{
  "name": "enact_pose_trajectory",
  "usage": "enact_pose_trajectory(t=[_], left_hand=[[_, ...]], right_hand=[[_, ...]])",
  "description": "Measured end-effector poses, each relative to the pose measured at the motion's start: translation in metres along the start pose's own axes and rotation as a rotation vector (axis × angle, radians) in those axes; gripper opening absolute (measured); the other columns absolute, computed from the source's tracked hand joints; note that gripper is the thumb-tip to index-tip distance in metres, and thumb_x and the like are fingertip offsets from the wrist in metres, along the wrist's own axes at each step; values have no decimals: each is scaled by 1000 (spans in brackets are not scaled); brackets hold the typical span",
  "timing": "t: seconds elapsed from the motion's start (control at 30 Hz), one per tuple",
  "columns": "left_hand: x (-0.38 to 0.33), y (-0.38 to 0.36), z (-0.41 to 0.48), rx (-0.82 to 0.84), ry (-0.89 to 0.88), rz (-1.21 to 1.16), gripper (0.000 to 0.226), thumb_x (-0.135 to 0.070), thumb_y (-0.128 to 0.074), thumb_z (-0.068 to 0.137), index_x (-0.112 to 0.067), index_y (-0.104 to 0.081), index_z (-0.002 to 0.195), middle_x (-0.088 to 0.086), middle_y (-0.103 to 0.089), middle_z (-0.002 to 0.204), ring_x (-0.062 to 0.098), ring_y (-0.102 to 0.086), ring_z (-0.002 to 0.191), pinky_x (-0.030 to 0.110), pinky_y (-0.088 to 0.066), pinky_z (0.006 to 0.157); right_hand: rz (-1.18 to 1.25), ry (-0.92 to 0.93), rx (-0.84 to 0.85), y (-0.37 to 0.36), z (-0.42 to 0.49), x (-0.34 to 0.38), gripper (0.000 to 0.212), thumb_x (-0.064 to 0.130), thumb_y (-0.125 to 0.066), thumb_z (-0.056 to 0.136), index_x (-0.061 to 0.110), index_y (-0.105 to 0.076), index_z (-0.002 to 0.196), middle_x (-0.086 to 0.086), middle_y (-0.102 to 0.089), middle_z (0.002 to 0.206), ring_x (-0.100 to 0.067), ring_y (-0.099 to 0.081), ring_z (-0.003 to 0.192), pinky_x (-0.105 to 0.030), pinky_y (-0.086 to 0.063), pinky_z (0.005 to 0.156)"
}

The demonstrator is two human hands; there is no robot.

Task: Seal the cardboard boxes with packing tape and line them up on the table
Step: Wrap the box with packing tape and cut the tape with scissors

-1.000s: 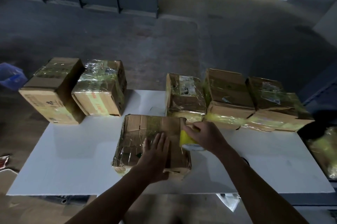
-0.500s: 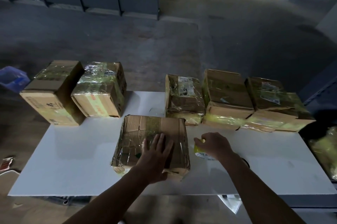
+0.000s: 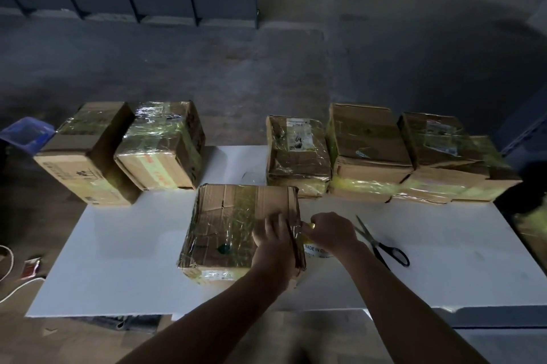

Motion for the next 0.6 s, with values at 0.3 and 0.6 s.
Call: enact_pose_trajectory(t=[0.3, 0.6], left_hand=[[-5, -4, -2, -55, 8, -1, 103, -46, -56, 90, -2, 16, 149, 27, 13, 156, 52, 5, 142, 68, -14, 109], [-13, 16, 0, -113, -87, 264, 94, -44, -57, 89, 5, -3, 148, 34, -33, 140, 46, -37, 127, 47, -43, 93]], right_hand=[[28, 18, -11, -3, -2, -3, 46, 52, -42, 92, 15, -61, 73, -4, -63, 73, -18, -58, 69, -26, -35, 60], [54, 24, 5, -7, 1, -7, 39, 48, -44, 92, 17, -61, 75, -3, -65, 79, -21, -61, 77, -28, -43, 68]])
Point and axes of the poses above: each hand's wrist, its own z-axis towards the middle knuckle, its own y-axis out of the back of the hand, x = y × z, the point moved 1 cm from there along z, towards the middle knuckle
